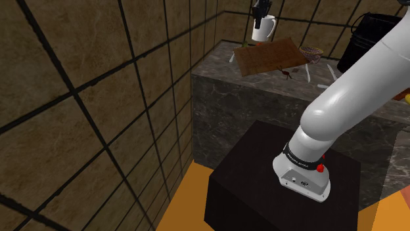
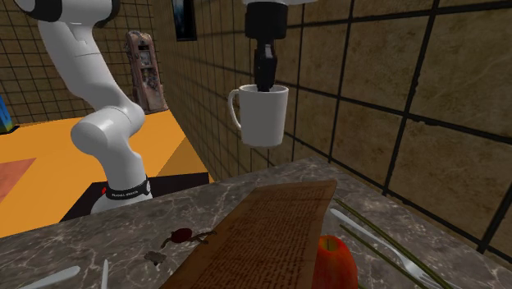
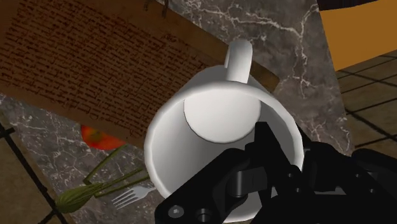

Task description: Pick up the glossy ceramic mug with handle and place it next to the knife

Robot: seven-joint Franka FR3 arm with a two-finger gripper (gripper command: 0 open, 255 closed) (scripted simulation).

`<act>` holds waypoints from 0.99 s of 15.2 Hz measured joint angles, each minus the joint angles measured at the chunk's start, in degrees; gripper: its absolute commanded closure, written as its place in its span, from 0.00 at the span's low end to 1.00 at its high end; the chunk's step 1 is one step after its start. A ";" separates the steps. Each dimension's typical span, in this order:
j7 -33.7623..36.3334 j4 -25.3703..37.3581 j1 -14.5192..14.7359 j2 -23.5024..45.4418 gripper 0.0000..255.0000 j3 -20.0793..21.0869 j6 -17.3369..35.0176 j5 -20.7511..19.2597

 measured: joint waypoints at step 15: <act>-17.93 -6.13 -7.73 -9.83 1.00 -11.88 -0.18 -7.37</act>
